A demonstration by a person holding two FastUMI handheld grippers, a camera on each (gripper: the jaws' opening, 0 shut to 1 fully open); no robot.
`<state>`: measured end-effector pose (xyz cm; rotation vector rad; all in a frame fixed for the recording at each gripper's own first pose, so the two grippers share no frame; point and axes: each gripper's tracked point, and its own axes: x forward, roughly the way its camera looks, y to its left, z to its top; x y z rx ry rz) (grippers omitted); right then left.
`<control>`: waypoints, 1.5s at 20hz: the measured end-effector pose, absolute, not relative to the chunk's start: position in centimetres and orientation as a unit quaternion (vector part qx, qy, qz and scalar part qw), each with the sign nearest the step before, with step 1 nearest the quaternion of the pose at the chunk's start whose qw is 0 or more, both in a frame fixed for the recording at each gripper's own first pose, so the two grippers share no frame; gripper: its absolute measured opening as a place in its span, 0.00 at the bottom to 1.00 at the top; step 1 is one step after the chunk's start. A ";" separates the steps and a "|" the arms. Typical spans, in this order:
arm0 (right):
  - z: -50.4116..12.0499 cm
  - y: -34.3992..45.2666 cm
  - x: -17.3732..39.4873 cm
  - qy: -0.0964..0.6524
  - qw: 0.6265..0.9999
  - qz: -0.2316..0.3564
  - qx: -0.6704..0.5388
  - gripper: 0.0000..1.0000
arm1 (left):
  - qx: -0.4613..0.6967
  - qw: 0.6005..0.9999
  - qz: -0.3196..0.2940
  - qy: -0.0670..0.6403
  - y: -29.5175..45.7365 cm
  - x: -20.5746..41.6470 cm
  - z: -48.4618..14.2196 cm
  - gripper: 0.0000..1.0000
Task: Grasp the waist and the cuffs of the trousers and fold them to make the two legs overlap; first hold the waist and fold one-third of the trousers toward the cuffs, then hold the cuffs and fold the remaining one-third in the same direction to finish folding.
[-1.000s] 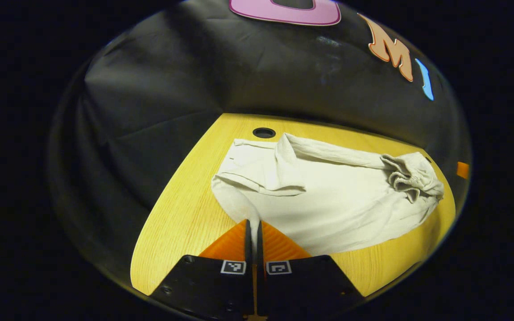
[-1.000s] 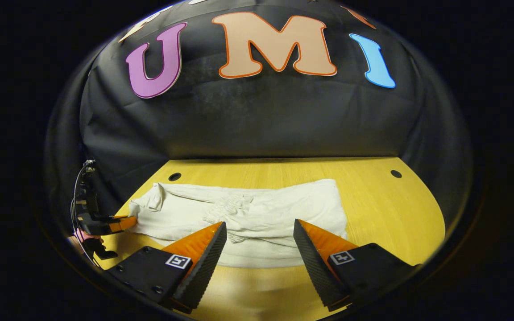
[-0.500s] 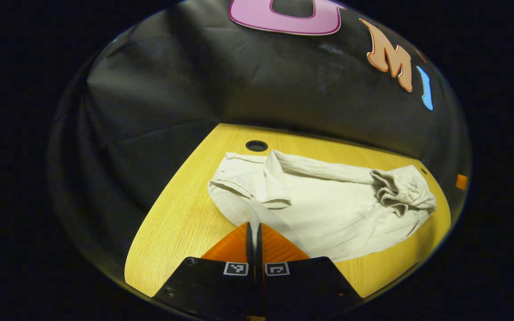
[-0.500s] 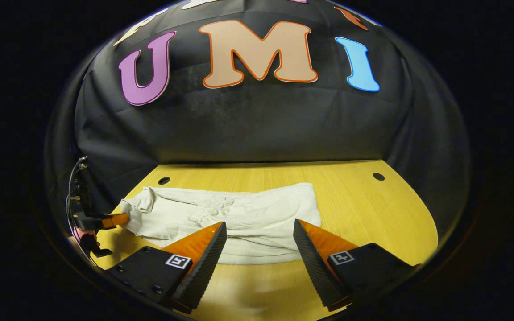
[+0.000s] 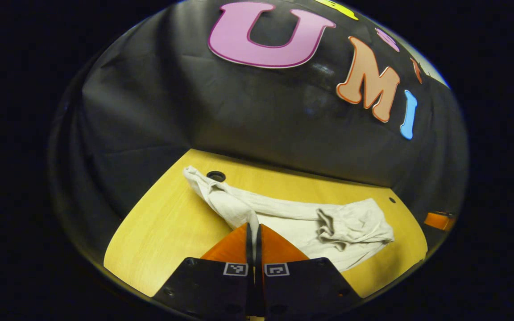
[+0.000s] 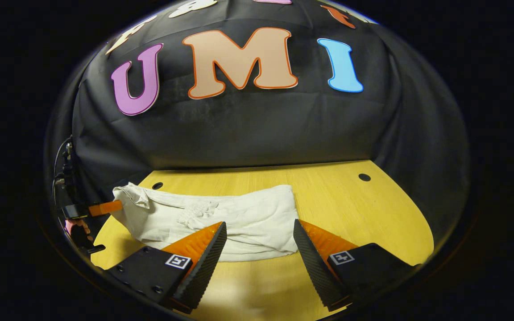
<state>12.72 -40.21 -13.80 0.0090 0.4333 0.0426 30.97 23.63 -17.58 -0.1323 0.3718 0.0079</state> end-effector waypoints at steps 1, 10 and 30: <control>-13.6 -40.8 12.6 0.214 0.977 0.021 0.004 0.92 | -0.066 0.981 -0.002 0.182 22.4 31.4 -17.1 0.00; -13.7 -46.3 11.0 0.220 0.975 0.040 -0.004 0.97 | -0.053 0.986 -0.053 0.150 10.0 33.2 -11.9 0.00; -16.3 -60.4 9.3 0.240 0.971 0.016 0.004 0.92 | 0.143 0.933 -0.217 0.249 -16.4 36.1 -25.3 0.08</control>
